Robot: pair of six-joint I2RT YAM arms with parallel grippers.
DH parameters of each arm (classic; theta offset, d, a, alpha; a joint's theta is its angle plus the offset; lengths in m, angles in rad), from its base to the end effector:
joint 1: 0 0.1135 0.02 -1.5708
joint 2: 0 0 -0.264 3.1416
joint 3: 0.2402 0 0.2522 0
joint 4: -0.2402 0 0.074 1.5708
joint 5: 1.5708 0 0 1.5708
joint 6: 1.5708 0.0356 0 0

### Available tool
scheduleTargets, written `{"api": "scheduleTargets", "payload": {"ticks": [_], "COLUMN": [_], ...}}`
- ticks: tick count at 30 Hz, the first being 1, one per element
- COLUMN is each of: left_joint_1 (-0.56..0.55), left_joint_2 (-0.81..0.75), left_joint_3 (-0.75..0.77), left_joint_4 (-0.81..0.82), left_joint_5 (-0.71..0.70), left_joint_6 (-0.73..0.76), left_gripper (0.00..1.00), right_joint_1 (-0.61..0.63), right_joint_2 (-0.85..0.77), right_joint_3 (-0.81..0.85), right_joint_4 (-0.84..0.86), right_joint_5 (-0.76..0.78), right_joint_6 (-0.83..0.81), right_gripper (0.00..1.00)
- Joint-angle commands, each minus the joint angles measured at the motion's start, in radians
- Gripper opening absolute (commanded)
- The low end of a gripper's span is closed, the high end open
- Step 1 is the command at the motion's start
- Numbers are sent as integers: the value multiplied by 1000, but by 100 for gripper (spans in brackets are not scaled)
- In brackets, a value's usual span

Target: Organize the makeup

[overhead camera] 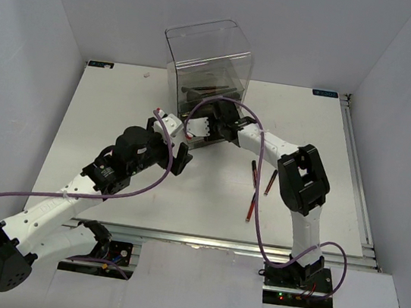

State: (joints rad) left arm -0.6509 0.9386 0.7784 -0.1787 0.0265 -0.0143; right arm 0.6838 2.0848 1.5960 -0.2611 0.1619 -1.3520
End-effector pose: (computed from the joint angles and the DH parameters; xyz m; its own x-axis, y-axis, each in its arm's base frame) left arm 0.1734 -0.1333 0.3102 -0.2734 0.1903 -0.9429 0.6217 0.7829 -0.0223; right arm 0.3711 0.2951 0.2070 0.4047 -0.9130 -0.0516 -0.6312 -0.2381 -0.7382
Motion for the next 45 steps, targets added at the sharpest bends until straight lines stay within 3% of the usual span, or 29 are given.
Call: {"api": "scheduleTargets", "payload": {"ticks": [1,5,10,14,17,18,22,25,27,28,30,39,45], "left_joint_1": [7,7,8,8,-8,-22,-151,-222,-250,-257,-273,-296,-305], "left_joint_2": [-19,-27,-18,97,202,240,491,722,907,968,1104,1371,1440], "left_joint_3": [0,-5,-18,34,80,97,307,556,768,842,994,1360,1443], "left_joint_4": [14,30,87,122,145,140,-3,-188,-368,-425,-535,-739,-759], "left_joint_5": [14,81,182,264,274,252,7,-150,-204,-237,-242,-302,-300], "left_joint_6": [6,1,-91,-276,-439,-470,-602,-710,-766,-802,-811,-860,-869], "left_gripper": [98,98,98,98,97,97,96,93,82,68,58,57,57], "right_joint_1": [2,-22,-126,-338,-518,-553,-725,-785,-805,-809,-821,-869,-875], "right_joint_2": [-74,-191,-417,-603,-683,-691,-722,-739,-748,-758,-776,-823,-839], "right_joint_3": [8,-65,-184,-367,-468,-470,-536,-550,-553,-554,-567,-591,-607], "right_joint_4": [19,19,-10,-29,-5,-6,-2,-2,0,3,13,33,43], "right_joint_5": [5,-46,-197,-542,-743,-747,-861,-887,-890,-889,-903,-931,-943], "right_joint_6": [48,190,630,961,1144,1186,1253,1284,1294,1297,1308,1313,1320], "right_gripper": [53,51,48,48,45,45,53,54,54,54,55,55,56]}}
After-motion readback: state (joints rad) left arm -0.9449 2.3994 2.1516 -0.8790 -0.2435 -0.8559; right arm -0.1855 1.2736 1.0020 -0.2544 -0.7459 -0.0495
